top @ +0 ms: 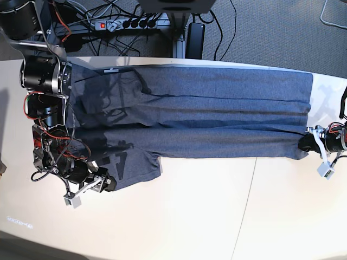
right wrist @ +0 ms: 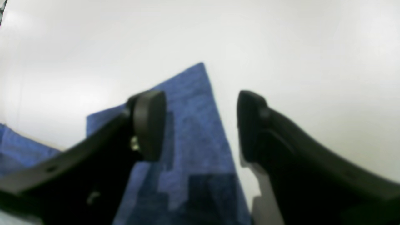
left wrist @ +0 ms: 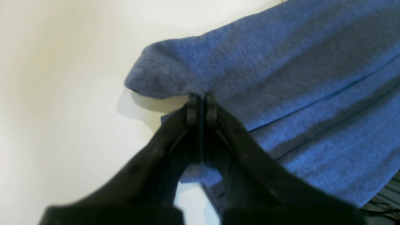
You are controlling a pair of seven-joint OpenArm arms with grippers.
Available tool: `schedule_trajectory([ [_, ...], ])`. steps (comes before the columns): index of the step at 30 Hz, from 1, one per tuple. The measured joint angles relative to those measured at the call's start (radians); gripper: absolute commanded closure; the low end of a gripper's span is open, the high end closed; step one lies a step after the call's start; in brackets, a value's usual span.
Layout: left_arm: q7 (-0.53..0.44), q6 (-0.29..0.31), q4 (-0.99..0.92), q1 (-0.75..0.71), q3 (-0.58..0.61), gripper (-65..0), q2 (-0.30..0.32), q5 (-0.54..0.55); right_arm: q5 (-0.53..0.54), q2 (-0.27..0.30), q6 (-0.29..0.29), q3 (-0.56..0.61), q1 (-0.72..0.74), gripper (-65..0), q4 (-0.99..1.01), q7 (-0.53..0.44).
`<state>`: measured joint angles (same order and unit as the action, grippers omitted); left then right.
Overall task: Fold the T-shirt properly
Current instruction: 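Regrasp the sleeve end with the right gripper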
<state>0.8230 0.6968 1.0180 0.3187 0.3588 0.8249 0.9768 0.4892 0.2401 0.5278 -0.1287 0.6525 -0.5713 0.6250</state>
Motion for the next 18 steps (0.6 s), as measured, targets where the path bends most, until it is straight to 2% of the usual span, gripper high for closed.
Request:
schedule_trajectory([
  [11,0.000,0.000,0.000,0.000,0.000,0.0,-0.002,0.000,0.011,-0.041,0.000,0.022,0.002,-35.5,-0.005,0.064],
  [13,0.000,0.000,0.000,0.000,0.000,0.0,-0.002,0.000,0.009,-0.041,0.000,0.042,0.005,-24.9,-0.005,0.068],
  [16,0.000,0.000,0.000,0.000,0.000,0.0,-0.002,0.000,0.008,-0.042,0.000,0.064,0.001,0.0,-0.003,0.075],
  [18,-0.001,0.000,0.000,0.000,0.000,0.0,-0.002,0.000,0.011,-0.043,0.000,0.068,-0.002,0.0,-0.003,0.063],
])
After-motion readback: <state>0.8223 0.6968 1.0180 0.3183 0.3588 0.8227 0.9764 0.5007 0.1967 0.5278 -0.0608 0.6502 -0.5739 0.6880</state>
